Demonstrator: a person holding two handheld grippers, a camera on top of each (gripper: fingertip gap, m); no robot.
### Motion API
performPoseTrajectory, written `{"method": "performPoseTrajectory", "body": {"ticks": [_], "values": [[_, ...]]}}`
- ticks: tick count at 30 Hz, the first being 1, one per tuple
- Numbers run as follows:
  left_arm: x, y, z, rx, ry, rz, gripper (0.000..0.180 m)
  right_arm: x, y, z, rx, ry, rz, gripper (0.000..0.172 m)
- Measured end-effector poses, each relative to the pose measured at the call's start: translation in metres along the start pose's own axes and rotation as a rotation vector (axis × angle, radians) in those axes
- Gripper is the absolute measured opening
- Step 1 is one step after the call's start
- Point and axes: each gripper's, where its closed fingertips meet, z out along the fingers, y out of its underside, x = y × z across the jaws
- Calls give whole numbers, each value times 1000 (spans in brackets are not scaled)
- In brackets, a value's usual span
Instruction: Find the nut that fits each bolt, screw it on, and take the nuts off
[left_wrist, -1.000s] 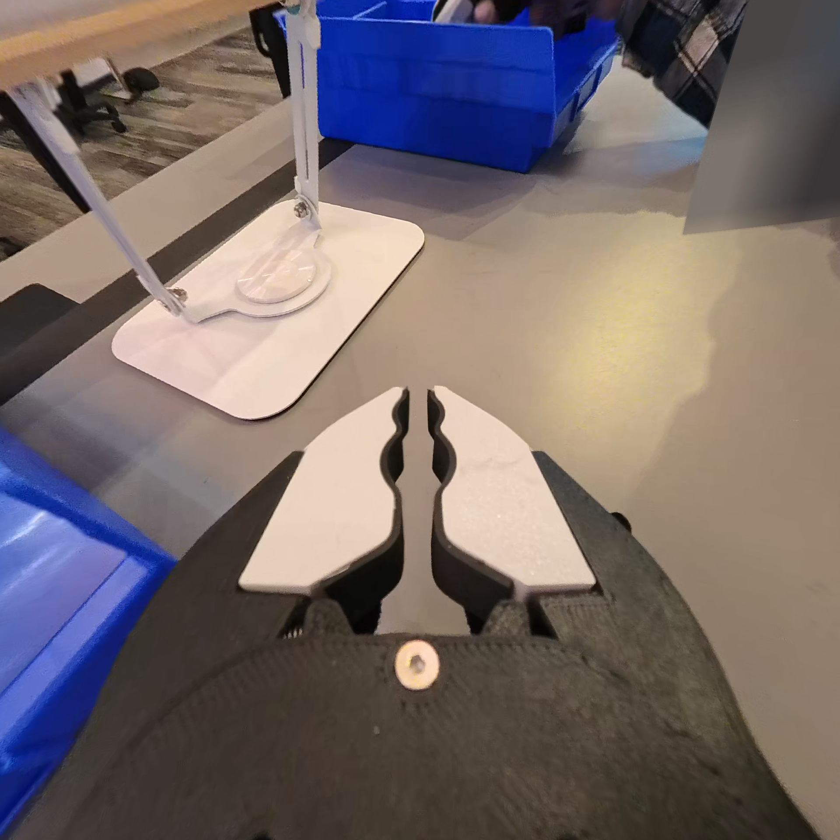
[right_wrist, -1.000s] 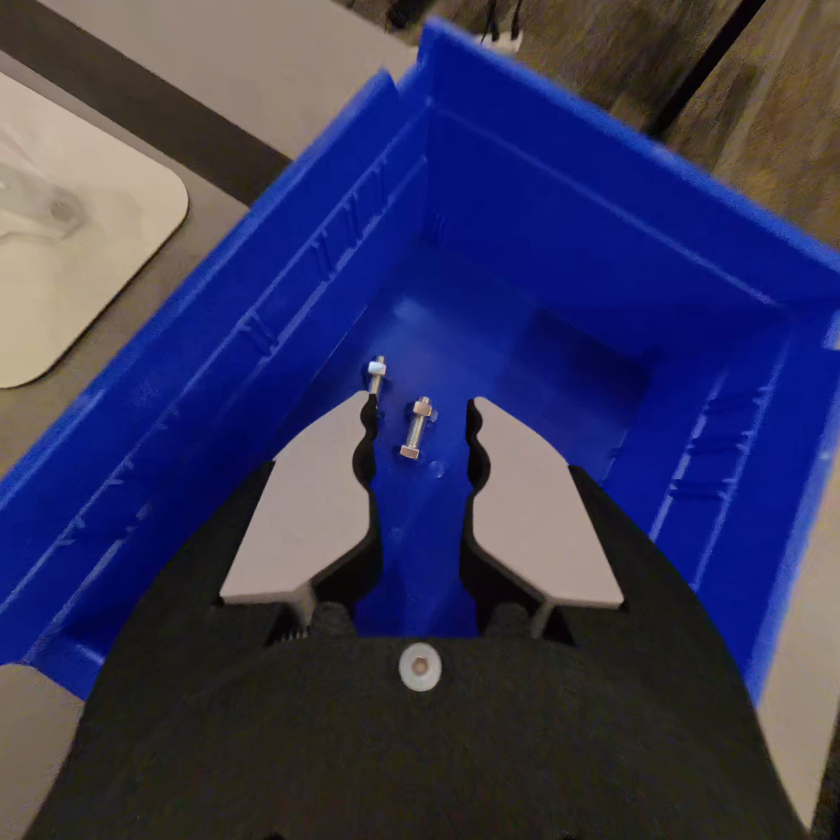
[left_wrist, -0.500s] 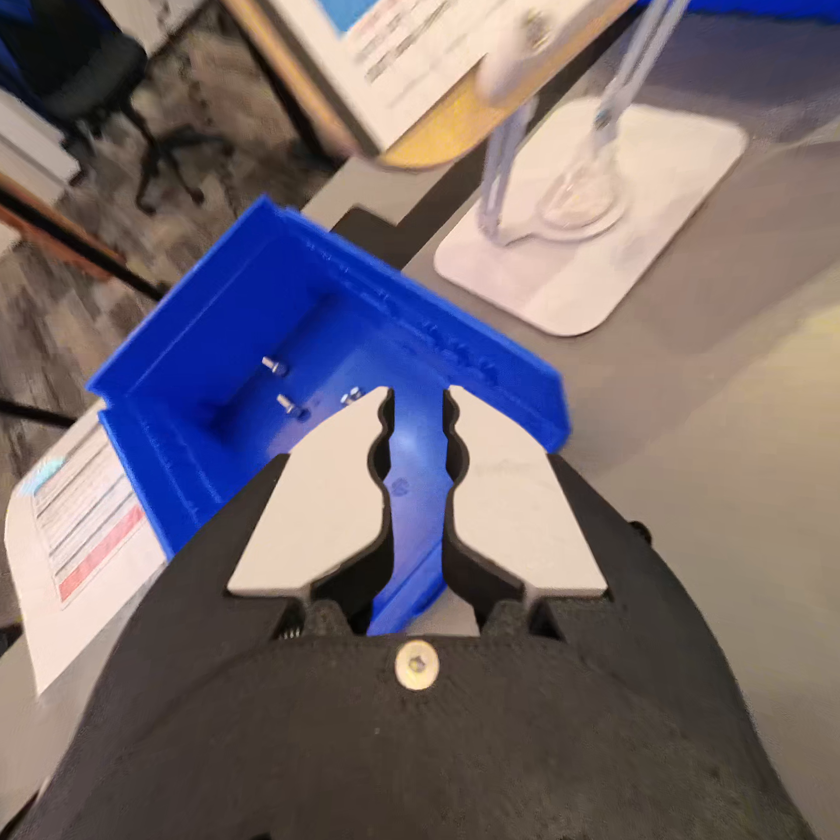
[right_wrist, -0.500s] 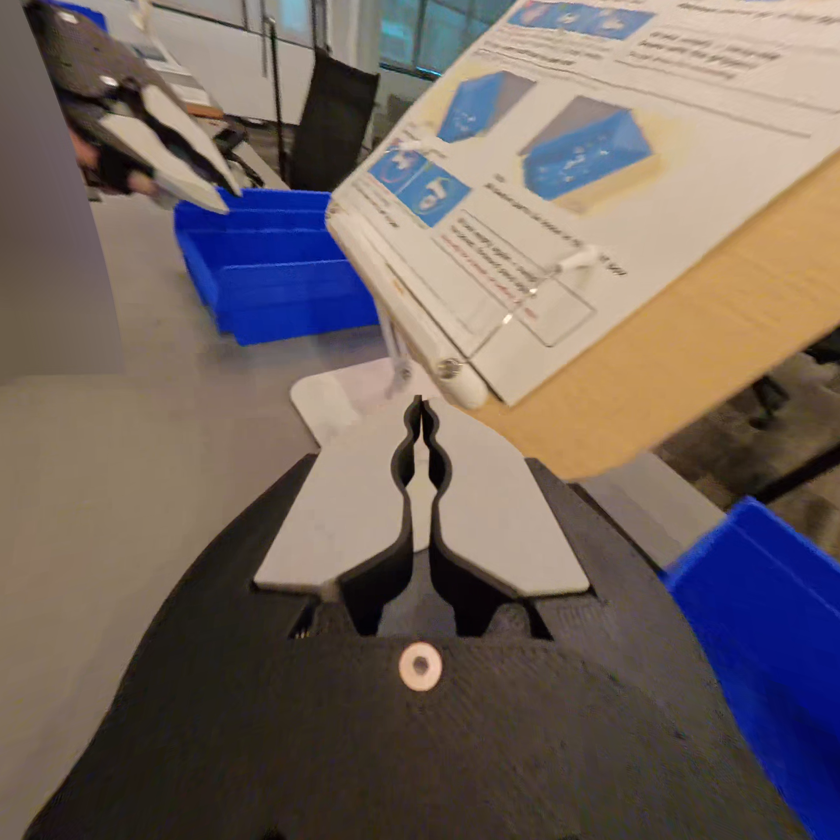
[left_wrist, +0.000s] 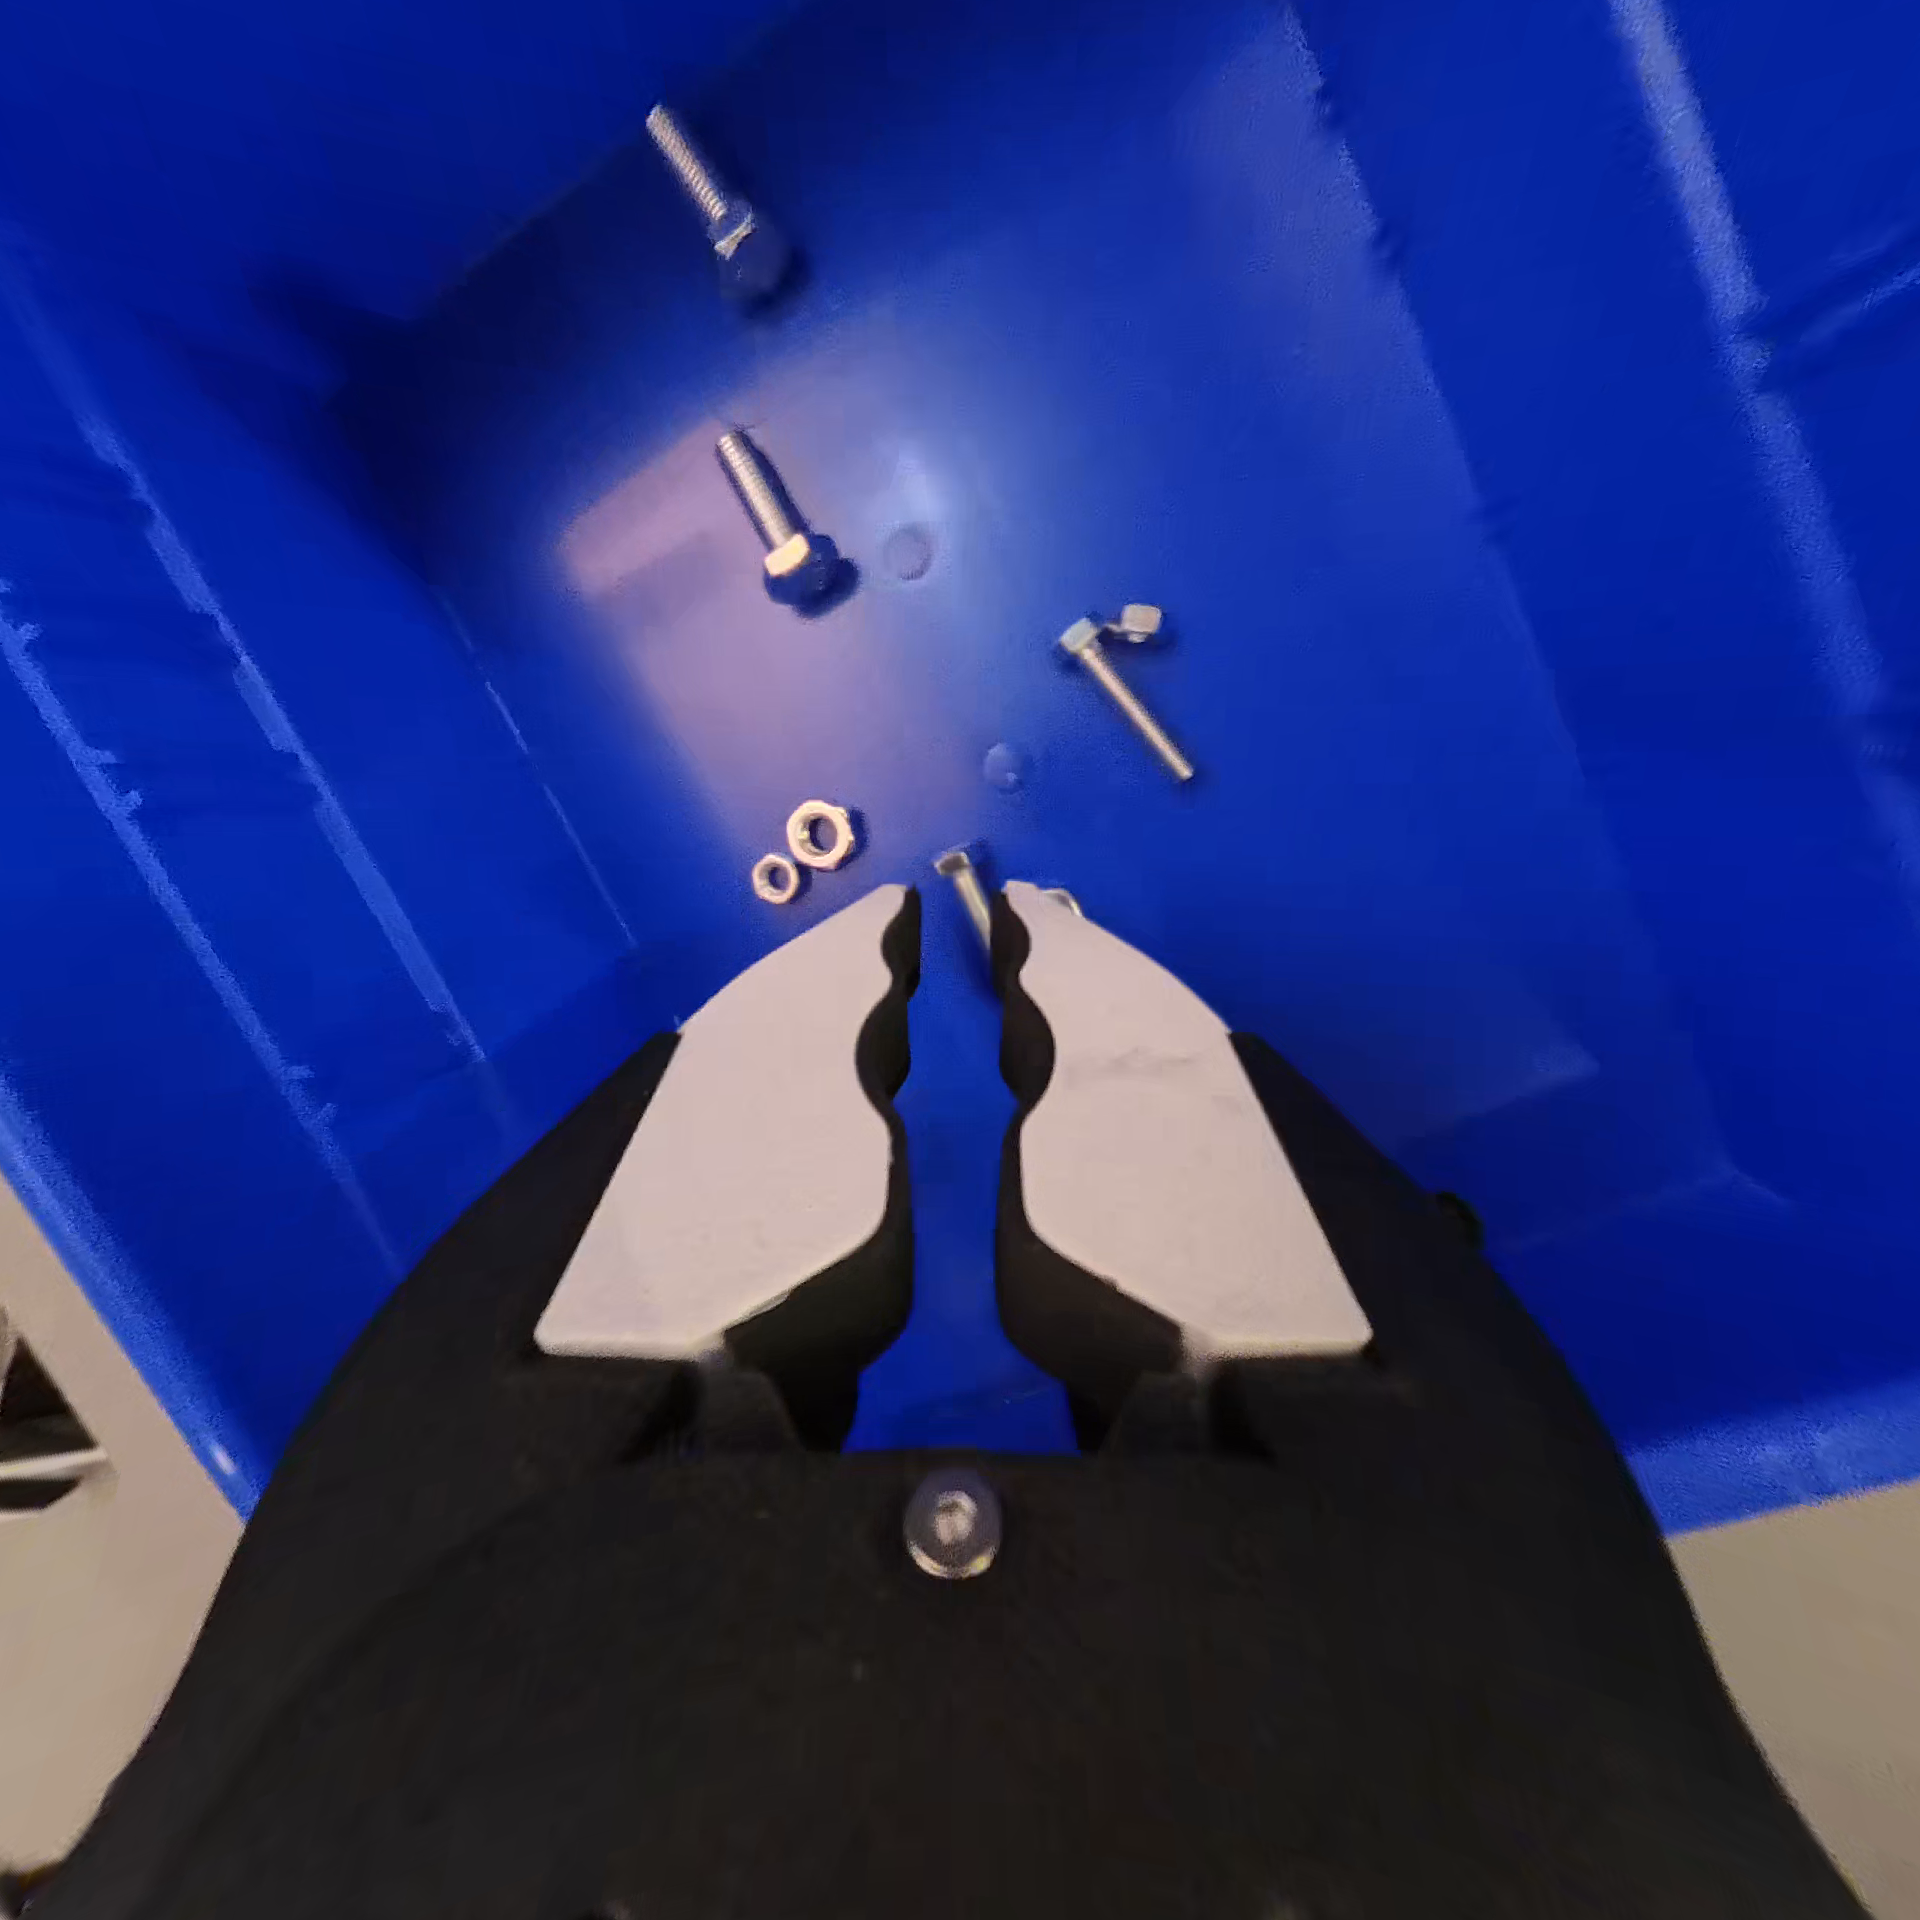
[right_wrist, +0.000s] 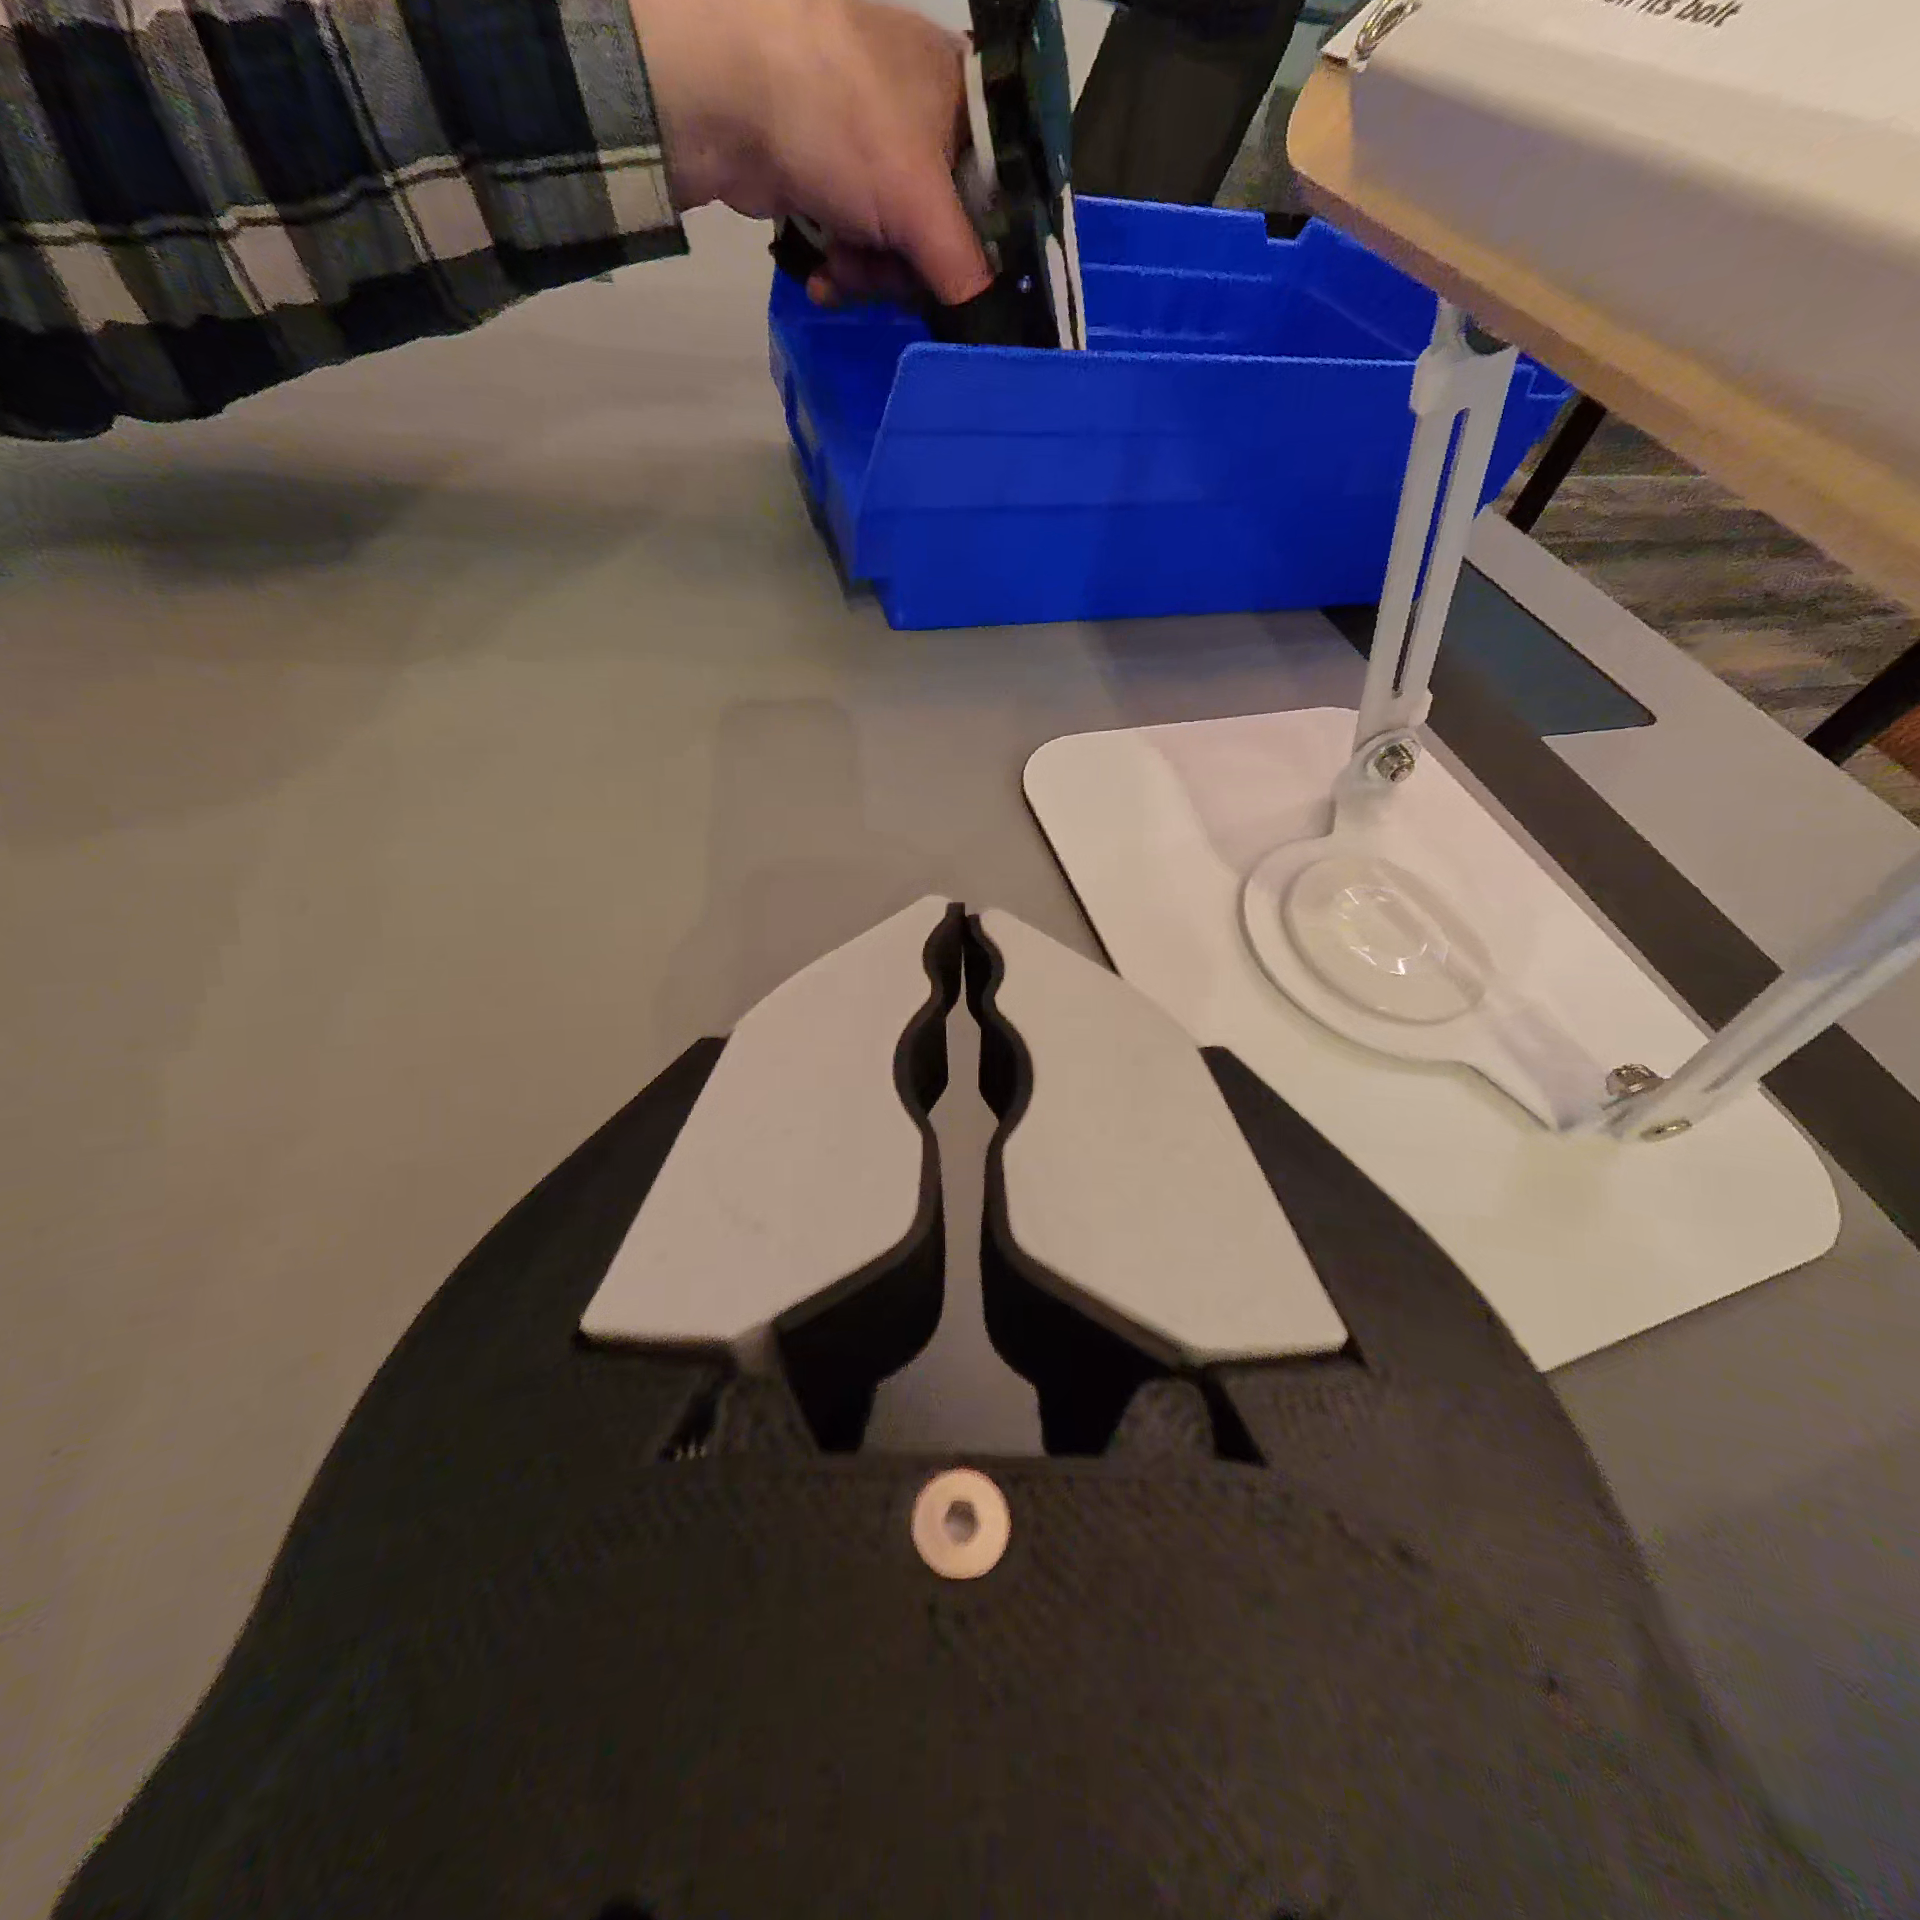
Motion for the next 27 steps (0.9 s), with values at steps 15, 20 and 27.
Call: {"method": "performPoseTrajectory", "body": {"ticks": [15, 20, 27], "values": [[7, -1, 21, -114, 35, -25, 10, -4, 10, 4, -16, -47, 32, 0], [5, -7, 25, -63, 74, -55, 5, -7, 10, 4, -21, -54, 22, 0], [5, -18, -19, 83, 11, 26, 5, -7, 11, 5, -24, -56, 16, 0]]}}
